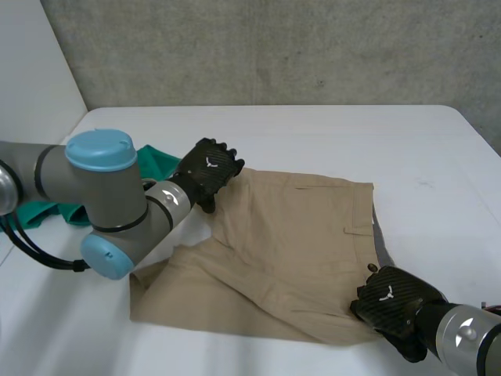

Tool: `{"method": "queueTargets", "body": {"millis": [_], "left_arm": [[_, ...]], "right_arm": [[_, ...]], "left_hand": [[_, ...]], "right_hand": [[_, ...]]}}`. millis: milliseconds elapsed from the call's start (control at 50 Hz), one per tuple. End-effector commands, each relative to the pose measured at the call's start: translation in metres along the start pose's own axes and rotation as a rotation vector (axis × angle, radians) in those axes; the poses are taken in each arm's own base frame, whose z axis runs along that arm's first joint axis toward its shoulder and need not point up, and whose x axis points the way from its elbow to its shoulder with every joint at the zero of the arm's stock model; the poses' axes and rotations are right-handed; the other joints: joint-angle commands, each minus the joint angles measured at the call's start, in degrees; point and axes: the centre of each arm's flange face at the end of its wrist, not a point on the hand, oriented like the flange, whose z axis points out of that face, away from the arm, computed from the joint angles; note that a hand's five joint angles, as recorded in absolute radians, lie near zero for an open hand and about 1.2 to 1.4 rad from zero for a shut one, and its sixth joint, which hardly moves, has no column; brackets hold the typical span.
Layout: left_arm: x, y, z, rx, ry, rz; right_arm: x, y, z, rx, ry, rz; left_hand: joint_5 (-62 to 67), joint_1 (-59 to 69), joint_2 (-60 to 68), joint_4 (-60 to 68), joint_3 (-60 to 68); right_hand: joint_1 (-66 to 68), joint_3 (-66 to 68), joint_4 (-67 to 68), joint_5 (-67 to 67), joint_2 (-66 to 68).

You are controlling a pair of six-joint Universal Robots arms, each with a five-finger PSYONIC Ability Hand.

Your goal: Fold the laundry.

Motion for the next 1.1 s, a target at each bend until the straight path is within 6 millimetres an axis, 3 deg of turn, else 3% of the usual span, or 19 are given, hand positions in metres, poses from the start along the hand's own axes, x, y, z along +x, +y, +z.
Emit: {"method": "queueTargets", "body": {"millis": [20, 100, 220, 340, 420, 540, 640, 680, 720, 740, 760, 880, 980, 1100], "left_arm": [[0.005, 0.024, 0.02, -0.024, 0.012, -0.008], [0.009, 0.032, 0.025, -0.039, 0.018, -0.011], [0.005, 0.036, 0.027, -0.065, -0.024, -0.01], [-0.007, 0.031, 0.018, -0.149, -0.152, 0.001], [-0.014, 0.027, -0.003, -0.209, -0.211, 0.002], [-0.012, 0.025, -0.024, -0.262, -0.224, -0.004], [-0.003, 0.039, -0.037, -0.356, -0.231, -0.006], [0.002, 0.044, -0.043, -0.403, -0.226, -0.003], [0.004, 0.046, -0.046, -0.426, -0.221, -0.003], [0.004, 0.045, -0.049, -0.44, -0.222, -0.002], [0.002, 0.043, -0.049, -0.439, -0.225, -0.001], [-0.02, 0.017, -0.049, -0.35, -0.29, -0.006], [-0.03, -0.004, -0.032, -0.199, -0.302, -0.002], [-0.019, 0.003, -0.013, -0.114, -0.187, -0.003]], "right_arm": [[-0.006, 0.009, -0.001, 0.018, 0.017, 0.02], [-0.005, 0.013, 0.0, 0.006, 0.02, 0.037], [-0.004, 0.014, 0.001, 0.015, 0.025, 0.038], [0.0, 0.013, 0.002, 0.021, 0.038, 0.04], [0.002, 0.012, 0.002, 0.022, 0.044, 0.038], [0.002, 0.011, 0.002, 0.029, 0.044, 0.034], [0.0, 0.009, 0.002, 0.046, 0.029, 0.033], [0.001, 0.009, 0.002, 0.051, 0.028, 0.034], [0.0, 0.009, 0.002, 0.053, 0.025, 0.034], [0.0, 0.009, 0.002, 0.053, 0.025, 0.034], [0.0, 0.008, 0.002, 0.054, 0.028, 0.033], [0.001, 0.009, 0.003, 0.054, 0.032, 0.033], [0.001, 0.008, 0.003, 0.055, 0.031, 0.032], [0.001, 0.009, 0.003, 0.054, 0.032, 0.033]], "left_hand": [[13.35, 14.04, 13.78, 13.57, 13.71], [21.42, 22.11, 21.85, 21.64, 21.78], [54.87, 55.56, 55.3, 55.09, 55.23], [54.89, 55.58, 55.33, 55.12, 55.25], [54.89, 55.58, 55.33, 55.12, 55.25], [54.89, 55.58, 55.33, 55.12, 55.25], [54.89, 55.58, 55.33, 55.12, 55.25], [46.56, 47.25, 46.99, 46.78, 46.92], [31.61, 32.3, 32.05, 31.84, 31.97], [18.37, 19.07, 18.81, 18.6, 18.73], [15.24, 15.94, 15.68, 15.47, 15.6], [7.99, 8.68, 8.42, 8.21, 8.34], [6.97, 7.66, 7.41, 7.2, 7.33], [6.64, 7.33, 7.07, 6.86, 7.0]], "right_hand": [[23.45, 11.15, 11.73, 12.48, 12.77], [23.45, 11.15, 11.73, 12.48, 12.77], [23.45, 11.15, 11.73, 12.48, 12.77], [23.45, 11.15, 11.73, 12.48, 12.77], [23.45, 11.15, 11.73, 12.48, 12.77], [23.45, 11.15, 11.73, 12.48, 12.77], [23.45, 11.15, 11.73, 12.48, 12.77], [23.45, 11.15, 11.73, 12.48, 12.77], [23.45, 11.15, 11.73, 12.48, 12.77], [23.45, 11.15, 11.73, 12.48, 12.77], [23.45, 11.15, 11.73, 12.48, 12.77], [23.45, 11.15, 11.73, 12.48, 12.77], [23.45, 11.15, 11.73, 12.48, 12.77], [23.45, 11.15, 11.73, 12.48, 12.77]]}}
